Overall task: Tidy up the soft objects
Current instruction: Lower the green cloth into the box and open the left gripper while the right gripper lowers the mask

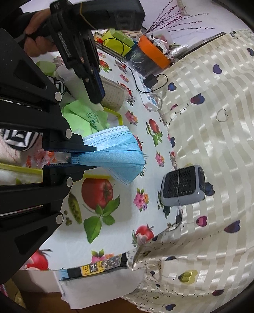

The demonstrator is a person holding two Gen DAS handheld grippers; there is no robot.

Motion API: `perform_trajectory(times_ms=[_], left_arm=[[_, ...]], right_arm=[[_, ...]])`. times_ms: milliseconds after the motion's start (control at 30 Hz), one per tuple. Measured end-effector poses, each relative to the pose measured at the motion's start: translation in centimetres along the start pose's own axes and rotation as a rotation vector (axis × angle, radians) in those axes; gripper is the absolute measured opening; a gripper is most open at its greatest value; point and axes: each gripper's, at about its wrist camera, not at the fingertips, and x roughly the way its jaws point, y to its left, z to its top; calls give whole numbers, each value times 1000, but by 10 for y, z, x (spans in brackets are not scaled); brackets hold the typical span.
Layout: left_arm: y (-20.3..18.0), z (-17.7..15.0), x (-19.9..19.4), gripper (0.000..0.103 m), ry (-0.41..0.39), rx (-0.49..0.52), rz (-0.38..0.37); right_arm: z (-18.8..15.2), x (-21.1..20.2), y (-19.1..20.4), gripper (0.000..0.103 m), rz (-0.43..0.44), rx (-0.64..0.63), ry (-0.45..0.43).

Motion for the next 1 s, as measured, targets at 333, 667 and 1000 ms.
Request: perform_trajectory(times_ms=[333, 667, 1000], left_arm=[[0, -4, -15, 15, -19, 1, 73], [3, -11, -35, 15, -53, -22, 123], [0, -29, -72, 16, -101, -30, 184]], right_arm=[[11, 50, 14, 12, 4, -62, 140], [0, 27, 17, 41, -17, -64, 85], [-23, -21, 56, 41, -1, -132, -6]])
